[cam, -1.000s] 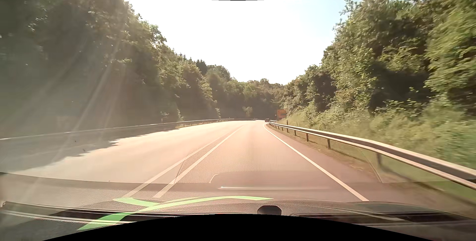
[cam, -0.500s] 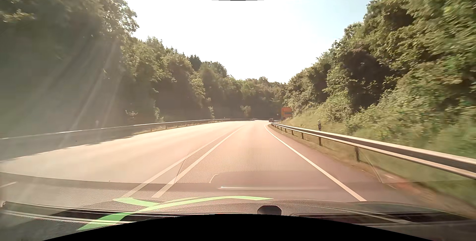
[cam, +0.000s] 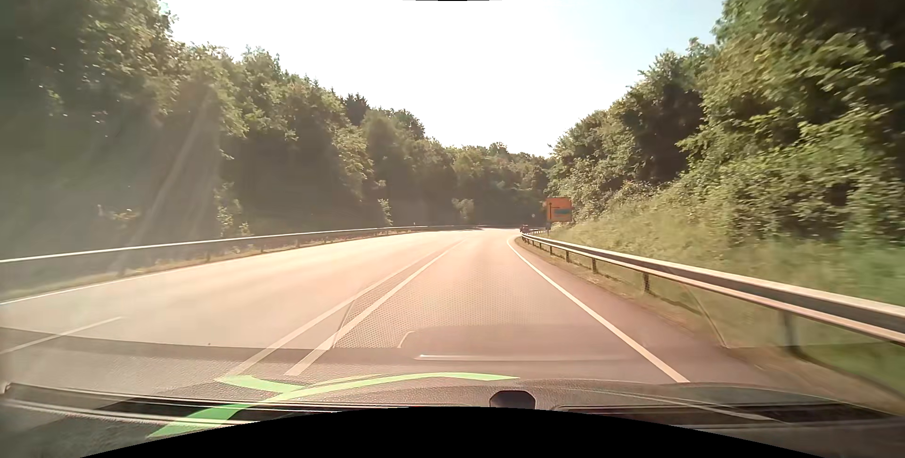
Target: Follow the waypoints while adhering to traffic rules and regulations
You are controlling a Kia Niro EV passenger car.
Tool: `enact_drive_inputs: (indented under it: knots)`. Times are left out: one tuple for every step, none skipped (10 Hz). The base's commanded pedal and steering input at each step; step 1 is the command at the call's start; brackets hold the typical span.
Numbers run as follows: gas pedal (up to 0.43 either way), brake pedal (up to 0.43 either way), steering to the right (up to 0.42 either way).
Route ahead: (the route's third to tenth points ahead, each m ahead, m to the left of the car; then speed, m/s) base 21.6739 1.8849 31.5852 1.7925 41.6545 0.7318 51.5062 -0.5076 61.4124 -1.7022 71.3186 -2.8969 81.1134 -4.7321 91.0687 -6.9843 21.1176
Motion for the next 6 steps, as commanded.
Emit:
enact_drive_inputs:
  knots:
    - [0.000,0.000,0.004]
    - [0.000,0.000,0.004]
    - [0.000,0.000,0.005]
    - [0.000,0.000,0.006]
    - [0.000,0.000,0.007]
    - [0.000,0.000,0.009]
